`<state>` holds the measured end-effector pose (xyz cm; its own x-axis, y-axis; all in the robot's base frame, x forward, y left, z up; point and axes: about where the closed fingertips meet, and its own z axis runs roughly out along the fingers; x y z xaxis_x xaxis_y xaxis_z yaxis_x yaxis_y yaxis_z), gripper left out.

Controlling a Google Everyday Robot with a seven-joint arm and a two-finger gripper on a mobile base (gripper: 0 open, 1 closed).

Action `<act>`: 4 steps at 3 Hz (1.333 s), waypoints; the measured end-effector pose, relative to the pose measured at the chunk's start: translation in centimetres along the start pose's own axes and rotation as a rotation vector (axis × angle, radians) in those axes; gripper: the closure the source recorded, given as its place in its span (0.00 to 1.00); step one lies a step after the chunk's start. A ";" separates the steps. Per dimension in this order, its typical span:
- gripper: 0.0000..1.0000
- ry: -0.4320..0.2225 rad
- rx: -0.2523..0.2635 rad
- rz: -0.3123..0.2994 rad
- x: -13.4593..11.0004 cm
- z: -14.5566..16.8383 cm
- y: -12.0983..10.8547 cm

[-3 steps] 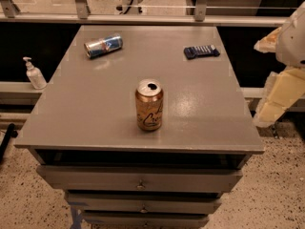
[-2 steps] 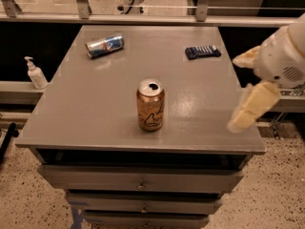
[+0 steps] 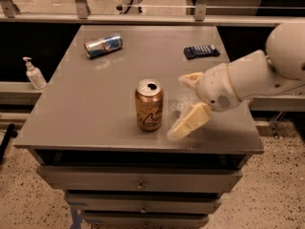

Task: Move orange can near rxbar blueberry

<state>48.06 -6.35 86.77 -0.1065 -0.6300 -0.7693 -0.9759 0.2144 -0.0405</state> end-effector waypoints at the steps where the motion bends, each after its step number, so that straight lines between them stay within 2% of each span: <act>1: 0.00 -0.161 -0.039 0.008 -2.2 4.0 0.2; 2: 0.16 -0.263 -0.060 0.015 -4.0 6.4 0.2; 3: 0.39 -0.304 -0.048 0.007 -4.7 6.7 -0.5; 4: 0.63 -0.302 -0.003 -0.014 -4.4 5.0 -2.3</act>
Offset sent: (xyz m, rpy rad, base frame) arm 0.0239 0.1019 -0.0111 0.3900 -0.0108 0.0563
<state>51.70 -0.33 87.10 -0.0317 -0.3819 -0.9237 -0.9774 0.2049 -0.0512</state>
